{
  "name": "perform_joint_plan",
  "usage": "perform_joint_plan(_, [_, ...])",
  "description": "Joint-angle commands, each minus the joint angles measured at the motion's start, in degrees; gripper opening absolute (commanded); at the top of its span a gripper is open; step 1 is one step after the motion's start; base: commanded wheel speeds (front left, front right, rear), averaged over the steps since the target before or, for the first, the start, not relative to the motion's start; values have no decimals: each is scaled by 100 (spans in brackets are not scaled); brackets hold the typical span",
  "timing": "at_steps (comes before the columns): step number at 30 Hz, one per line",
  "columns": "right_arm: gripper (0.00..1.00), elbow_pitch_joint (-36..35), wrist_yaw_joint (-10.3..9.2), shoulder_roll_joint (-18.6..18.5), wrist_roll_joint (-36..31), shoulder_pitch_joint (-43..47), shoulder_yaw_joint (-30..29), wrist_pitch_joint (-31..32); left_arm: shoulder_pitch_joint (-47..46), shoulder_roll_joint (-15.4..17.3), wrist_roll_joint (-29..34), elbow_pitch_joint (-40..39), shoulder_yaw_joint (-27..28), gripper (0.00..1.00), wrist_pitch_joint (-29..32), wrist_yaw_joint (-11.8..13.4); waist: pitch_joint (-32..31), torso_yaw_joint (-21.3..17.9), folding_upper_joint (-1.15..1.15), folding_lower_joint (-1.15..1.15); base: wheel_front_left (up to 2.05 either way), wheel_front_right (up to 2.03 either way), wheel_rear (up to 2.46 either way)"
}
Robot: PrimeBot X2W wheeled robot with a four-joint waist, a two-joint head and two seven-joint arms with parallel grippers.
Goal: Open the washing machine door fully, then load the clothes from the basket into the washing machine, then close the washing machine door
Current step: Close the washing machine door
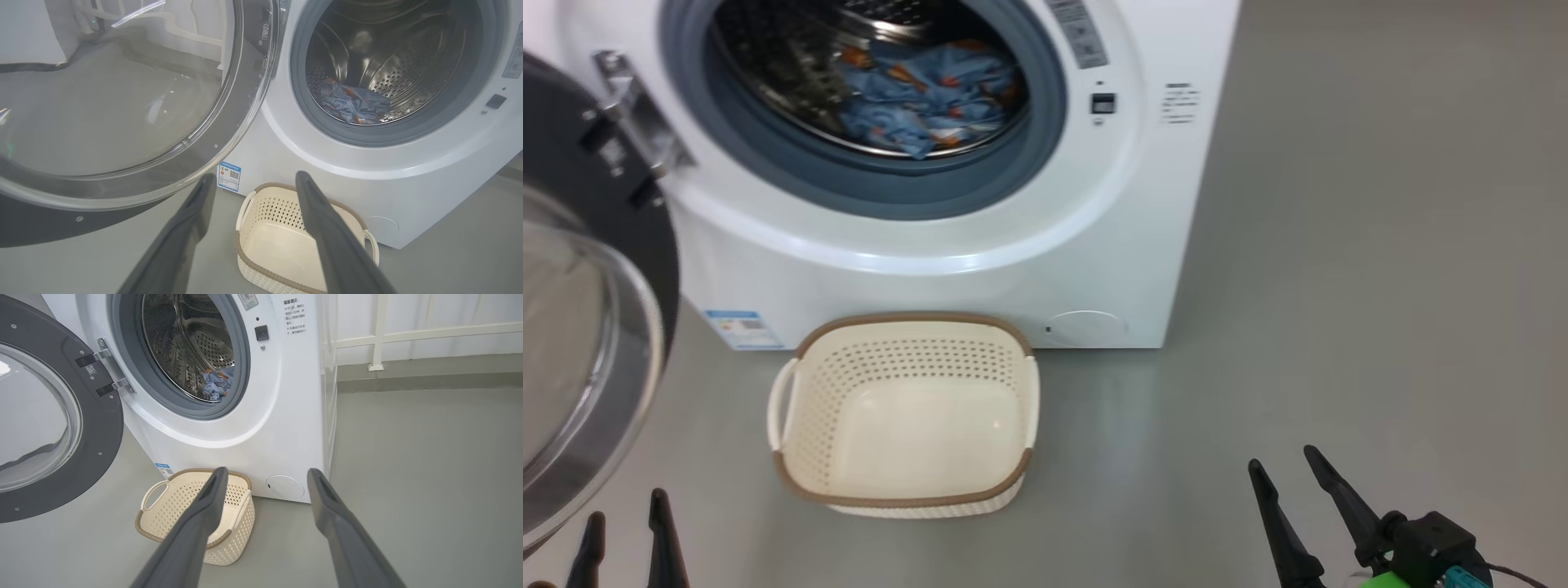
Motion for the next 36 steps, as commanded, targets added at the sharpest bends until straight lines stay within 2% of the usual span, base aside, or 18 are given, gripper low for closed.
perform_joint_plan(1, [100, -83, 35, -74, -11, -203, 181, -69, -74, 75, -31, -85, 228, 100, -37, 10, 17, 432, 0, 0, 0, 0, 0])
perform_joint_plan(9, [100, 168, 35, -212, 17, -565, 390, -69, -105, -56, -39, 99, 355, 100, -37, 10, 59, 1185, 0, 0, 0, 0, 0])
perform_joint_plan(16, [100, 328, 35, -256, 62, -731, 536, -69, -126, -143, -53, 149, 428, 100, -37, 10, 39, 1616, 0, 0, 0, 0, 0])
perform_joint_plan(25, [100, 457, 35, -252, 96, -870, 665, -69, -100, -223, -78, 194, 562, 100, -37, 10, 7, 1908, 0, 0, 0, 0, 0])
perform_joint_plan(36, [100, 533, 35, -265, 145, -922, 742, -69, -68, -282, -57, 200, 689, 100, -37, 10, -20, 2061, 0, 0, 0, 0, 0])
